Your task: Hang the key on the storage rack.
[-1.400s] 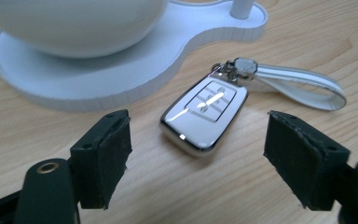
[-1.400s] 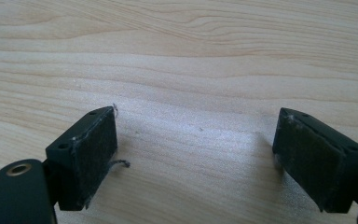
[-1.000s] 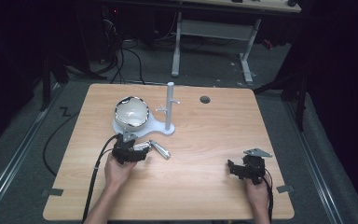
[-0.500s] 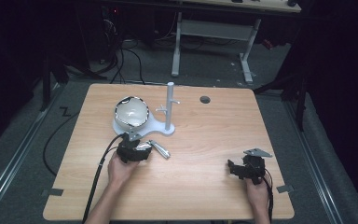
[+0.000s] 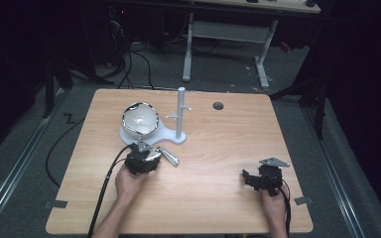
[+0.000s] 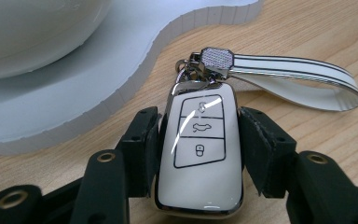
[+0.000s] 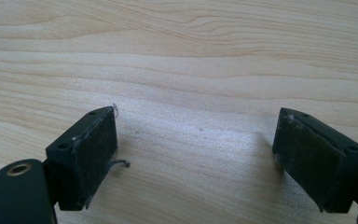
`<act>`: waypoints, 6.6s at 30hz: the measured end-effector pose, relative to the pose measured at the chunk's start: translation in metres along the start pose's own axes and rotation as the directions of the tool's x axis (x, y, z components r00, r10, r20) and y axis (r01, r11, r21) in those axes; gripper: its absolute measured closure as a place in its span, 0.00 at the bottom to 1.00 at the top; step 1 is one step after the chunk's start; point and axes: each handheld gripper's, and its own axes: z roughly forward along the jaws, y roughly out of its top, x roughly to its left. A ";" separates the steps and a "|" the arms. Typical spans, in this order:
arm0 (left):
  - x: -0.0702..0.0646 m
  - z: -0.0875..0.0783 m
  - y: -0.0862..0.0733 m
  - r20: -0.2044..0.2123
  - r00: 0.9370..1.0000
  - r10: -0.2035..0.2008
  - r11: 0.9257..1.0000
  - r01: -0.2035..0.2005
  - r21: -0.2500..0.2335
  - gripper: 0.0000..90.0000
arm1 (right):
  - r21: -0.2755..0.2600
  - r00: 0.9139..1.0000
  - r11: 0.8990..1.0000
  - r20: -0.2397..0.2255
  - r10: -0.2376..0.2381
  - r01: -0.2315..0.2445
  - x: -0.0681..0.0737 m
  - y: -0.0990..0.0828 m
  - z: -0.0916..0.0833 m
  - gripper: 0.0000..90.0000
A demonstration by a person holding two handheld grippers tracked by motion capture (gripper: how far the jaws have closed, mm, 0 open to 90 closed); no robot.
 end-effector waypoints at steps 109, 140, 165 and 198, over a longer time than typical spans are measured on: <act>0.003 -0.086 0.126 0.159 0.987 -0.034 0.924 0.091 -0.372 0.56 | 0.000 1.000 1.000 -0.005 -0.003 0.003 0.000 0.000 0.000 0.16; 0.015 -0.068 0.104 0.124 0.990 -0.068 0.936 0.106 -0.335 0.56 | 0.000 1.000 1.000 -0.005 -0.005 0.005 0.000 0.000 0.000 0.16; 0.013 -0.055 0.085 0.108 0.992 -0.062 0.951 0.091 -0.295 0.56 | -0.001 1.000 1.000 -0.005 -0.005 0.005 0.000 0.000 0.000 0.16; 0.000 -0.031 0.077 0.089 0.995 -0.035 0.968 0.055 -0.244 0.56 | 0.000 1.000 1.000 -0.005 -0.004 0.004 0.000 0.000 0.000 0.16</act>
